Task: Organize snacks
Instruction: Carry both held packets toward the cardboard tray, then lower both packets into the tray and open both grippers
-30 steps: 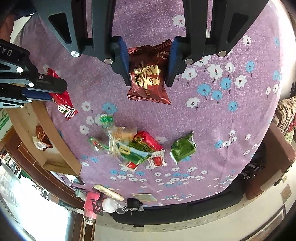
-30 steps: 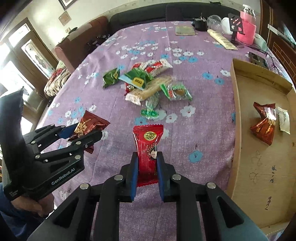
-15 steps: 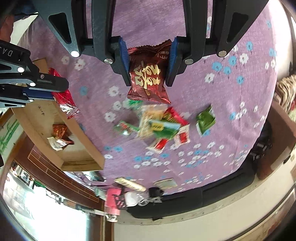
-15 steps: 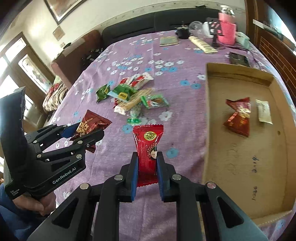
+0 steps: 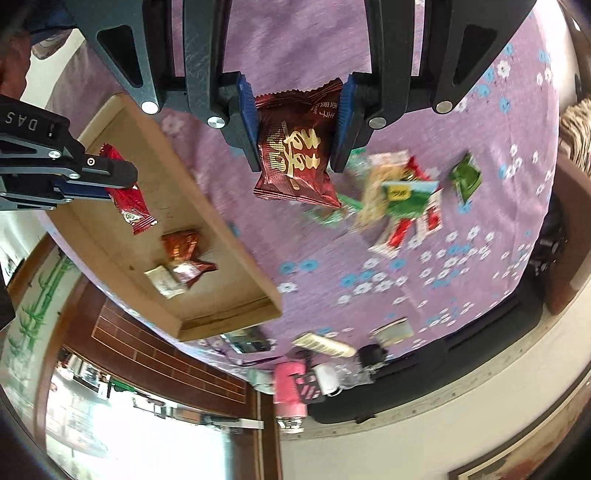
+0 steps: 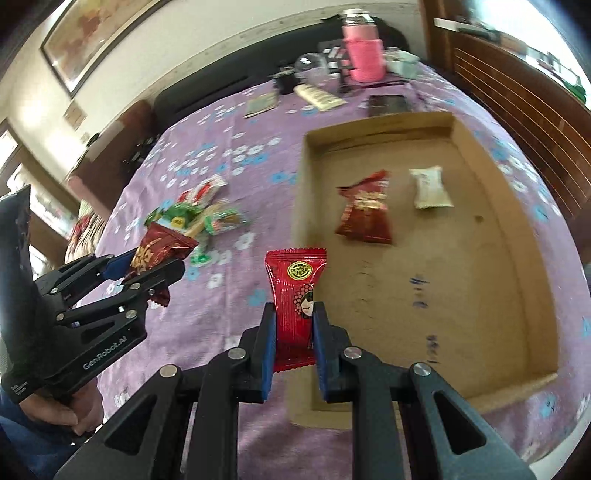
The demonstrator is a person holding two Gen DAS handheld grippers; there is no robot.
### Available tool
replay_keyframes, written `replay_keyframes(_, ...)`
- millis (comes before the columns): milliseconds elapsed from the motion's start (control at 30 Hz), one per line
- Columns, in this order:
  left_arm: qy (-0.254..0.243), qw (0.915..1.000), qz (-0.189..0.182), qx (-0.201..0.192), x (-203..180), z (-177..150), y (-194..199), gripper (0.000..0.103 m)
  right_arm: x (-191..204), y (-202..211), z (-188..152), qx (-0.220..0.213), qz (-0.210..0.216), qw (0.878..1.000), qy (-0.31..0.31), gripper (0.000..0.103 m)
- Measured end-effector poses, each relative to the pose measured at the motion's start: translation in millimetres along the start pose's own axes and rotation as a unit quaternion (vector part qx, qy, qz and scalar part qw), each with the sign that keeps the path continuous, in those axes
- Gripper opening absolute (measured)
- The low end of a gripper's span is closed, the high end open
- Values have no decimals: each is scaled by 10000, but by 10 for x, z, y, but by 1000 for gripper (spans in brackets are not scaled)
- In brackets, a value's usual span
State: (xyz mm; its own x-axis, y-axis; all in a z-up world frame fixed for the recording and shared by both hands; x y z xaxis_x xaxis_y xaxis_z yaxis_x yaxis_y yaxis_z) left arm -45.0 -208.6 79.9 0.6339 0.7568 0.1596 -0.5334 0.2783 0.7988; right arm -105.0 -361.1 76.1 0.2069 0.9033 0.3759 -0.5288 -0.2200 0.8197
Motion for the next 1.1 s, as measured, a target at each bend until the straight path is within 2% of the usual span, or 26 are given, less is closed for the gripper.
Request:
replay_keyframes(367,-378,9961,-797,-82,-570,390,-59,38,-523,118,42,-97,-387,9972,-625,18)
replay_keyframes(600,-625,9906,-1214,98,-974,494,-208,38,-798,171,79,-131,-502,9951,-838,18)
replay_keyframes(833,-652,9886,-1306,358,-1182,522,-422,38,-976,138,115,-1,-536,9950,-843,18)
replay_keyframes(1100,-665,9873,-1308,610,-1250,466,-592,38,-1040,40,135,194,-591,9949,-793,18)
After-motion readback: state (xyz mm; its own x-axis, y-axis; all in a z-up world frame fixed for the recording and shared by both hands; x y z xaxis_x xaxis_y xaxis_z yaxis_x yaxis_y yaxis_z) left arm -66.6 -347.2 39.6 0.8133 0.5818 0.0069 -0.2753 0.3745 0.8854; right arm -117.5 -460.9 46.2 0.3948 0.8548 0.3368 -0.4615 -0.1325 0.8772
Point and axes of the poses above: each gripper's, at about its wrist camera, not at the fingertips, and y roughly against the way its jaws point, x to its left, z to its top, the point moved 1 cm from there along -y, roughly the way its jaws point, and after that the axes turned 9 degrees about -y, right-handed, at the moved point
